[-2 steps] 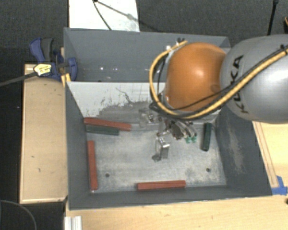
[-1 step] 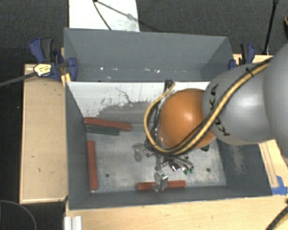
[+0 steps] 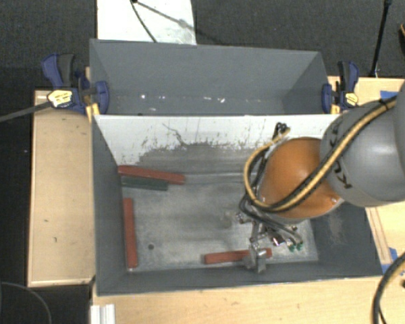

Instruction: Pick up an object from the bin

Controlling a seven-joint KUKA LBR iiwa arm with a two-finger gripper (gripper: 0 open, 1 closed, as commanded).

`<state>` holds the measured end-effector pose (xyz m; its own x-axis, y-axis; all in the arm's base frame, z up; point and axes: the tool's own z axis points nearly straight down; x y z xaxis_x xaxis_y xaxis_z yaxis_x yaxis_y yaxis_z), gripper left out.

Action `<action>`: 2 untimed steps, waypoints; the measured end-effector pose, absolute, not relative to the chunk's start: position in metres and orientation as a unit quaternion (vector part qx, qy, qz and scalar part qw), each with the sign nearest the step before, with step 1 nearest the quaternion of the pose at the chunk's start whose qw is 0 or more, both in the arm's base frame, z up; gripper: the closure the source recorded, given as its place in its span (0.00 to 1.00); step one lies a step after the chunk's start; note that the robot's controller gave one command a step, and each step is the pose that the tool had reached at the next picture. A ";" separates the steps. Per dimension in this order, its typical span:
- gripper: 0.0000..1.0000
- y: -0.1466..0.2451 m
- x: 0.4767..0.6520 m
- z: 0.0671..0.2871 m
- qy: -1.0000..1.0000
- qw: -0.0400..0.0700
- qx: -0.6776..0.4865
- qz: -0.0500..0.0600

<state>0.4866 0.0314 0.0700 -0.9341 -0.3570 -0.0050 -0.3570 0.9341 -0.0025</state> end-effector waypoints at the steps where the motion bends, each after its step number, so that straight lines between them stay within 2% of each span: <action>1: 0.00 0.065 0.481 0.093 0.997 0.002 -0.076 0.001; 2: 0.00 0.012 0.491 0.070 0.993 0.001 -0.114 -0.001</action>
Offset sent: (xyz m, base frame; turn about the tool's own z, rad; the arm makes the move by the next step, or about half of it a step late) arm -0.0064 0.0326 0.0222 0.2148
